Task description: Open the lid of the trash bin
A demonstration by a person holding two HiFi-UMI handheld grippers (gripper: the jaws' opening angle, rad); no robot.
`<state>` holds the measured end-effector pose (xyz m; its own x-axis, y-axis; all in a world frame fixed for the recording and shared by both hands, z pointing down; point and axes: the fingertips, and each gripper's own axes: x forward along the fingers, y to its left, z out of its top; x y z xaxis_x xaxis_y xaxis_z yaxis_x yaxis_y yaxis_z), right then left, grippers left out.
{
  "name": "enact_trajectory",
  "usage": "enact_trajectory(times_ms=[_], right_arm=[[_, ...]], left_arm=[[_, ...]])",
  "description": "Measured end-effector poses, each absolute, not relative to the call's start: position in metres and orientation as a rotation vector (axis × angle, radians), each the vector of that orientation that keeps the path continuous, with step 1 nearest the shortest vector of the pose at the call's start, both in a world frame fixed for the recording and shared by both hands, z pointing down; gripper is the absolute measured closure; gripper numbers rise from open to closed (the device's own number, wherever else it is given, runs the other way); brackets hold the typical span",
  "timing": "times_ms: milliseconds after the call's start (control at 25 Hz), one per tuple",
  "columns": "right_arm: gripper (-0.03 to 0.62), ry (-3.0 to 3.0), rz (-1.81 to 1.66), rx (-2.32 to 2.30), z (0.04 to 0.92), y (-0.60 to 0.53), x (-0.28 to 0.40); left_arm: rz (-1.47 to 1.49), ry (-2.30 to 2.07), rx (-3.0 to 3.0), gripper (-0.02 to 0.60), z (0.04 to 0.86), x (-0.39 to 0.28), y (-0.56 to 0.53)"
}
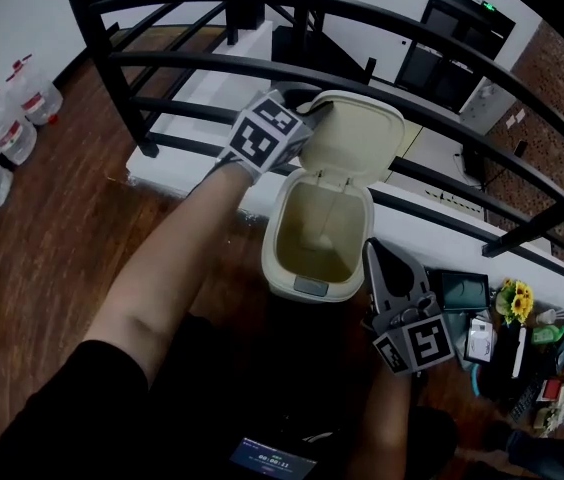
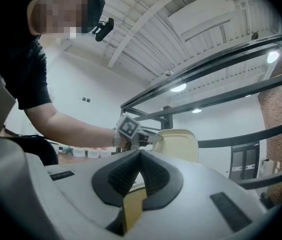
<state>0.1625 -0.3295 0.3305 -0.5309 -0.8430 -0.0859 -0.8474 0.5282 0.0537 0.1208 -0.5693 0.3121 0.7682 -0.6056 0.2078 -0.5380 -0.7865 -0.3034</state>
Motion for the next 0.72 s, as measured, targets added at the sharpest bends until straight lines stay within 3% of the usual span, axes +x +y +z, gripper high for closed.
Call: enact_trajectory(times_ms=[720], right_arm=[[0.592,2.714,0.212,-1.415,0.291,-0.267,0.128]], left_arm=[[-0.576,0.556,-2.607,0.469,0.337,0.083,-0.419]])
